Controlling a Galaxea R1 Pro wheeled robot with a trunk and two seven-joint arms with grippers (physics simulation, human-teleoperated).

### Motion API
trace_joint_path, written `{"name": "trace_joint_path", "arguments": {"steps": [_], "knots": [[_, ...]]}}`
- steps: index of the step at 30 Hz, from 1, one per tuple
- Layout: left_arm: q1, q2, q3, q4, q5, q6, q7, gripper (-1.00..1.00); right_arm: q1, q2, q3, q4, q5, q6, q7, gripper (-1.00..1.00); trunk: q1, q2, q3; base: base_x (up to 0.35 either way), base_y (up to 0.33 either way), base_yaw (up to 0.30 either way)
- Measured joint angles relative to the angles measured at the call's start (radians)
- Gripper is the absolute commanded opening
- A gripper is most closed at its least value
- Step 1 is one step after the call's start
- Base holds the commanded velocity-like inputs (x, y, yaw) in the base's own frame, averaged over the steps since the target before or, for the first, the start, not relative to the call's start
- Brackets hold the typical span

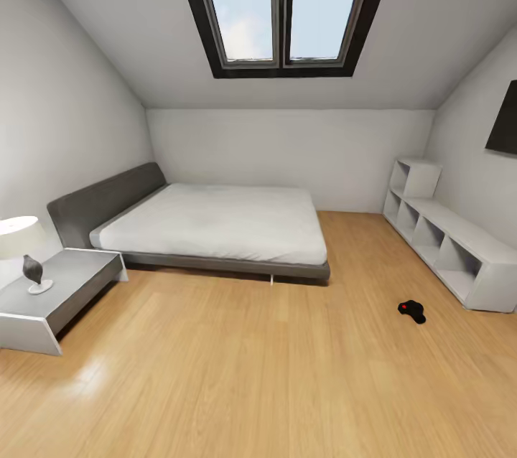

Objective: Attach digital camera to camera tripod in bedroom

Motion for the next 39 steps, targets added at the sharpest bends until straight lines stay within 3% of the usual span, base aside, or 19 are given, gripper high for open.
{"name": "trace_joint_path", "arguments": {"steps": [4, 10, 32, 39], "knots": [[0.019, 0.021, 0.003, -0.007, 0.007, 0.004, -0.005, 1.00, -0.023, 0.022, 0.008, -0.022, 0.003, 0.009, 0.008, 1.00, 0.000, 0.000, 0.000, 0.000, 0.000, 0.000], [0.019, 0.021, 0.003, -0.007, 0.007, 0.004, -0.005, 1.00, -0.055, 0.022, 0.008, -0.029, 0.003, 0.009, 0.008, 1.00, 0.000, 0.000, 0.000, 0.000, 0.000, 0.000], [0.018, 0.021, 0.002, -0.007, 0.007, 0.004, -0.004, 1.00, -0.051, 0.021, 0.008, -0.029, 0.003, 0.007, 0.008, 1.00, 0.000, 0.000, 0.000, 0.004, 0.000, 0.000], [0.016, 0.035, 0.002, -0.007, 0.008, 0.004, -0.007, 1.00, -0.047, 0.019, 0.000, -0.031, -0.001, -0.004, -0.006, 1.00, 0.000, 0.000, 0.000, 0.184, 0.000, 0.000]]}}
